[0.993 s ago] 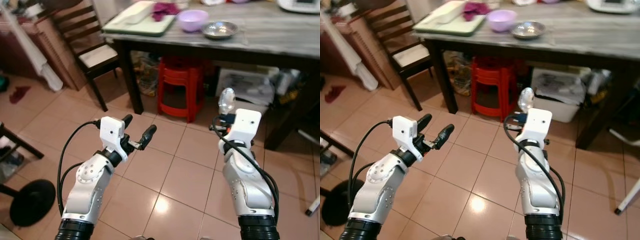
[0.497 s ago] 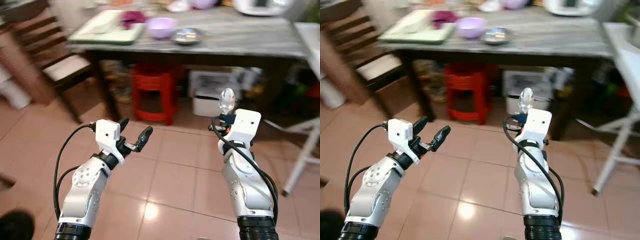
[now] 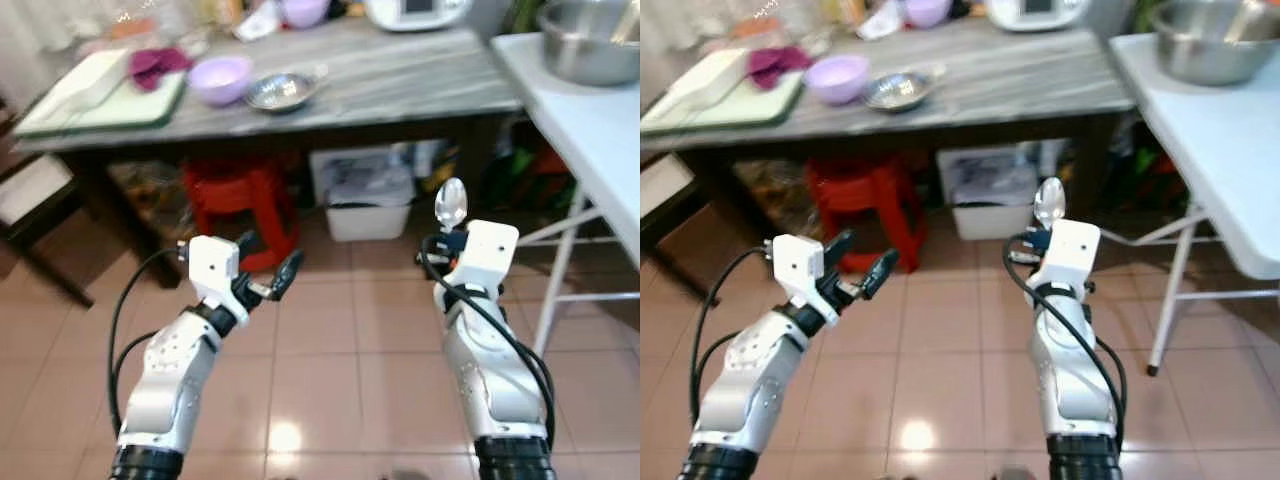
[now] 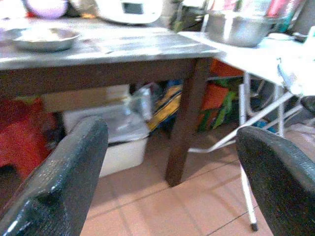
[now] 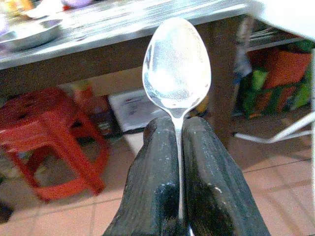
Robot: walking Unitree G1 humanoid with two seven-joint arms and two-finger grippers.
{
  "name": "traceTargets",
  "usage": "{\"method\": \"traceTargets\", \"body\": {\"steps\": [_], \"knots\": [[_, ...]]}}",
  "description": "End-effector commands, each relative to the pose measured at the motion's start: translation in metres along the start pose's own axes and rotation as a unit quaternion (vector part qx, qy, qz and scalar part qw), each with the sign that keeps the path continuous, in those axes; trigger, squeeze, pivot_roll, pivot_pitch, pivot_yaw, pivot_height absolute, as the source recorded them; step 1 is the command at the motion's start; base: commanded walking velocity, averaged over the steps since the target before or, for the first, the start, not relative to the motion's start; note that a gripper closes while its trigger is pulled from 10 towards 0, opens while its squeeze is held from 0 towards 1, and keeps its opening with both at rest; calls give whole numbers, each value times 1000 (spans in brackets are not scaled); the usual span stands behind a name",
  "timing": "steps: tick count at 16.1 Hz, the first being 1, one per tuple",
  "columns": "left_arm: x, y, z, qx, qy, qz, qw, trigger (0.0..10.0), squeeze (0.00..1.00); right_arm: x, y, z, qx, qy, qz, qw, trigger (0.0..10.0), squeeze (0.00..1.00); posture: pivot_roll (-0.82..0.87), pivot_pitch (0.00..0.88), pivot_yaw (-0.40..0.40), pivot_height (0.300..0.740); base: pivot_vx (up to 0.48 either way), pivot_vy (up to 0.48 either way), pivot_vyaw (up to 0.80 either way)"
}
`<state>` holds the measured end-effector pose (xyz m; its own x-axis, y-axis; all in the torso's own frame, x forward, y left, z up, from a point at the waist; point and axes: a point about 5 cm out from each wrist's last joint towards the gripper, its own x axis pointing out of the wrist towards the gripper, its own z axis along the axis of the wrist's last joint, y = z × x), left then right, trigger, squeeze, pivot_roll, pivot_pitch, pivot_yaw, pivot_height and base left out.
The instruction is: Setting the table
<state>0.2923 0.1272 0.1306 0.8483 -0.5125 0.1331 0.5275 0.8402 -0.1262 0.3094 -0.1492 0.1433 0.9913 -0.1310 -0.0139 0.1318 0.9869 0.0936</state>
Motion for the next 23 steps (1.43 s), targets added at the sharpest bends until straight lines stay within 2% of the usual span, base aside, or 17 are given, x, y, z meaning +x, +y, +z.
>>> {"method": "traceTargets", "body": {"steps": [1,5,21,23], "knots": [[0,-3,-1,0,2,1,1000,10000,0,0,-3,5,-7,-11,-4,1000,10000,0,-169,119,88,740,424,0,0],[1,-4,-2,-4,0,3,1000,10000,0,0,-3,6,-12,-14,-1,1000,10000,0,-173,118,85,740,423,0,381],[9,-11,-4,-10,-4,-3,1000,10000,0,0,-4,8,-20,-17,2,1000,10000,0,-188,116,77,740,424,0,0],[10,-11,-4,-10,-3,-5,1000,10000,0,1,-3,8,-19,-16,2,1000,10000,0,-188,114,77,740,424,0,419]]}}
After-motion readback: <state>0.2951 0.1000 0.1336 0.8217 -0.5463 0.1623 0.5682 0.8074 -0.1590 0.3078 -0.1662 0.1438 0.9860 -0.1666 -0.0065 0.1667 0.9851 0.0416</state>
